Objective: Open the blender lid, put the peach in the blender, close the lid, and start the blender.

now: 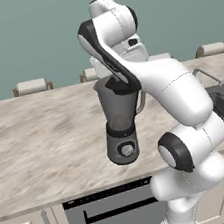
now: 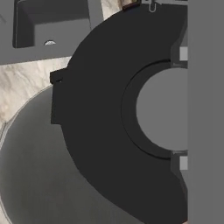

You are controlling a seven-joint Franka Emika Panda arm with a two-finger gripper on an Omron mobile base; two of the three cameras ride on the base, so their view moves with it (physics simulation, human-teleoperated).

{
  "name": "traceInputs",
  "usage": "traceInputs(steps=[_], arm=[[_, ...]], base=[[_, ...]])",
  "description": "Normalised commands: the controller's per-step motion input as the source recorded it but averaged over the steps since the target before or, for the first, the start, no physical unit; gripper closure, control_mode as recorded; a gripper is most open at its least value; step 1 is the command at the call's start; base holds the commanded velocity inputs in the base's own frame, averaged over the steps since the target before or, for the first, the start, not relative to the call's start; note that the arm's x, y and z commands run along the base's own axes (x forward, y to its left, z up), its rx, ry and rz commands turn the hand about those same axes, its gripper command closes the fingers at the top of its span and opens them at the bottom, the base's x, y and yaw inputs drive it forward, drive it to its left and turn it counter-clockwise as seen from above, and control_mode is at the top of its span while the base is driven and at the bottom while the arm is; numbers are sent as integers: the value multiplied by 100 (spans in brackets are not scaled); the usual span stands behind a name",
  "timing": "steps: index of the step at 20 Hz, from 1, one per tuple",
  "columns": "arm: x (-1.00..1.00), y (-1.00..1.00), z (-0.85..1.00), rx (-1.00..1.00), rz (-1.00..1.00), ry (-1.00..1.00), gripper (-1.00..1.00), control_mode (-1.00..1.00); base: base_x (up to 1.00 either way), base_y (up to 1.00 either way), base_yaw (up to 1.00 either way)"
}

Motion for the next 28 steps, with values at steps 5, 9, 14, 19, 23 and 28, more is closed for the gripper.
traceInputs(steps=[5, 9, 14, 19, 23, 28], arm=[[4, 0, -7, 5, 0, 0, 100, -100], [28, 8, 0, 4, 0, 0, 100, -100], [50, 17, 0, 2, 0, 0, 100, -100], [30, 15, -2, 1, 0, 0, 100, -100], [8, 21, -12, 0, 0, 0, 100, -100], [11, 28, -10, 0, 0, 0, 100, -100]], base=[[0, 0, 0], [0, 0, 0], [0, 0, 0], [0, 0, 0], [0, 0, 0], [0, 0, 0]])
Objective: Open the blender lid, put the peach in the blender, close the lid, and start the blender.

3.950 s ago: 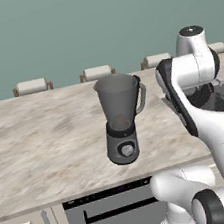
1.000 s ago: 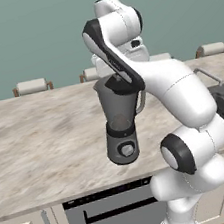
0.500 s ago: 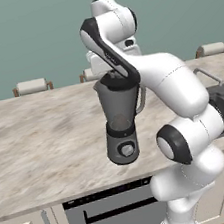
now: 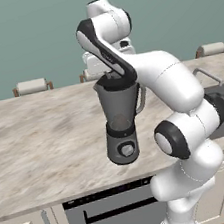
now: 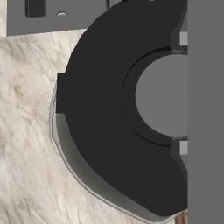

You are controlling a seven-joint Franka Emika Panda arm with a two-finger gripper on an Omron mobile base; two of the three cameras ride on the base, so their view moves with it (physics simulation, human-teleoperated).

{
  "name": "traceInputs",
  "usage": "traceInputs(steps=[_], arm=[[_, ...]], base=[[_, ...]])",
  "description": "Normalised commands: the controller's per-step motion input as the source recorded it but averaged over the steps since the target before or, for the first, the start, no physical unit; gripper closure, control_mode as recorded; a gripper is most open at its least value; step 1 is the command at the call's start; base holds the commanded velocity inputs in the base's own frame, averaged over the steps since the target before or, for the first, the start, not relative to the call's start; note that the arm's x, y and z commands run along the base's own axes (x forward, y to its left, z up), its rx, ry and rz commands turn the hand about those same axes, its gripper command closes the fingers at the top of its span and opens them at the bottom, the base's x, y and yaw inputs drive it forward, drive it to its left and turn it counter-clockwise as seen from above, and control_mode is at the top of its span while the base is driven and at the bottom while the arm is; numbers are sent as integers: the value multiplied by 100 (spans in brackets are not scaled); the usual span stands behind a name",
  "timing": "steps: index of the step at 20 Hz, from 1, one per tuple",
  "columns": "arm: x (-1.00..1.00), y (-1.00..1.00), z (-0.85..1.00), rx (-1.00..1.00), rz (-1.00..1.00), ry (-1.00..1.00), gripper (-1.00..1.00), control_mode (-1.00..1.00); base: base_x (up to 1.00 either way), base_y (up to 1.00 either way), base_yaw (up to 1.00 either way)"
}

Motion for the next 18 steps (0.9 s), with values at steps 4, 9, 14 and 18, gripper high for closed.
traceInputs(steps=[4, 9, 14, 18], arm=[[16, 22, -6, 4, 2, -2, 100, -100], [12, 11, -20, 5, 6, -5, 100, -100], [10, 0, -37, 5, 8, -1, 100, -100], [0, 0, -27, 7, 6, 0, 100, -100]], base=[[0, 0, 0], [0, 0, 0], [0, 0, 0], [0, 0, 0]])
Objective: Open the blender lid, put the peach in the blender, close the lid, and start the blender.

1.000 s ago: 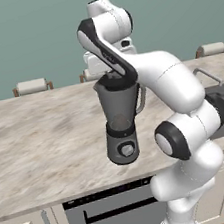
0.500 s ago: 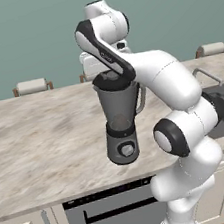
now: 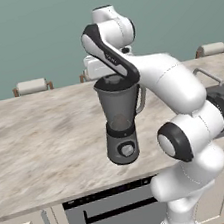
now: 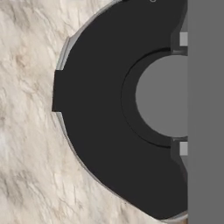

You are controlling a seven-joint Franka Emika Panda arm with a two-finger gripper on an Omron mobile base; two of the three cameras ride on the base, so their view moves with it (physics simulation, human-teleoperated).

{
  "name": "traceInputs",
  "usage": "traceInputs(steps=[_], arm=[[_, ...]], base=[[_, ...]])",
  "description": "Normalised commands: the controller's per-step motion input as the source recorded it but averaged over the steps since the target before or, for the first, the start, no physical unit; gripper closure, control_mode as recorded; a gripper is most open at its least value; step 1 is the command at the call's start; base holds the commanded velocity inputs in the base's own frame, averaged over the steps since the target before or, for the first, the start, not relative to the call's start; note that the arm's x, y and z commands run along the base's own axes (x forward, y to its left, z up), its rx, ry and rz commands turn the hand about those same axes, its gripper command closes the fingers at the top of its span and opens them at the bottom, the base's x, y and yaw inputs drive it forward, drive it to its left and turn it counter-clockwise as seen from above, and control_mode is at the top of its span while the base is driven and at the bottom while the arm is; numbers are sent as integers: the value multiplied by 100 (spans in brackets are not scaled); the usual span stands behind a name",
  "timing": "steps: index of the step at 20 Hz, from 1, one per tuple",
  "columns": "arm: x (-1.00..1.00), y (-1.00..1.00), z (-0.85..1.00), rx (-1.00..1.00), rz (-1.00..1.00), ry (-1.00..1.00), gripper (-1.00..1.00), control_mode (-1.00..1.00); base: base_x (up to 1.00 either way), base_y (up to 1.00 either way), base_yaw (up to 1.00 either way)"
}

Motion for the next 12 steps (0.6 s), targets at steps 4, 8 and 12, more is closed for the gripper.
traceInputs(steps=[4, 8, 12], arm=[[0, 0, -29, 5, 5, 1, 100, -100], [0, 0, -20, 4, 4, 1, -100, -100], [0, 0, -24, 1, 2, 0, -100, -100]], base=[[0, 0, 0], [0, 0, 0], [0, 0, 0]])
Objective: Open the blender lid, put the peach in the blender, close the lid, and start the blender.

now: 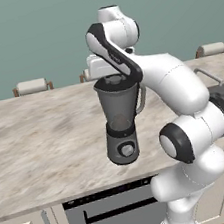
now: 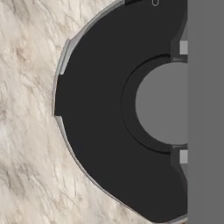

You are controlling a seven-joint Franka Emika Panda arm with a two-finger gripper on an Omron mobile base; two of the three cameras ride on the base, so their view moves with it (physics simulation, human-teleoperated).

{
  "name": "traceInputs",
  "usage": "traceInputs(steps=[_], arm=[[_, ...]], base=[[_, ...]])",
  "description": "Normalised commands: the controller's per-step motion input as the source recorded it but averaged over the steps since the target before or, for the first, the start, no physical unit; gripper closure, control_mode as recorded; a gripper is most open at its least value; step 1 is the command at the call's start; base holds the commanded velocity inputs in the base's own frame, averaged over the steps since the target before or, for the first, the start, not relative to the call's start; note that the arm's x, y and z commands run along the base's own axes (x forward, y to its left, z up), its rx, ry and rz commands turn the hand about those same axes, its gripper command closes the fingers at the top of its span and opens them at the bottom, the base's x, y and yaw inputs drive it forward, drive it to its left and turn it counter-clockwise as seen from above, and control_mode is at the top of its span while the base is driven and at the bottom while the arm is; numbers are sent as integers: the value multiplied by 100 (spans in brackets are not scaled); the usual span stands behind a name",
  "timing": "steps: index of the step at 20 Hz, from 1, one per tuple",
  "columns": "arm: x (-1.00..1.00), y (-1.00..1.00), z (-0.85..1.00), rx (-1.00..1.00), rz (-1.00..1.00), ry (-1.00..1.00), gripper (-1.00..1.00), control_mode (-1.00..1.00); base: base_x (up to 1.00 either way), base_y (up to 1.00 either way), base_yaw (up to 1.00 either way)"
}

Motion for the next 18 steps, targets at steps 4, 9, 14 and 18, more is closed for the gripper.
traceInputs(steps=[4, 9, 14, 18], arm=[[0, 0, -2, 0, 0, 0, -100, -100], [0, 0, 0, 0, 0, -8, -100, -100], [0, 0, 7, 0, 0, -8, -100, -100], [-8, 0, 43, 0, 0, -16, -100, -100]], base=[[0, 0, 0], [0, 0, 0], [0, 0, 0], [0, 0, 0]])
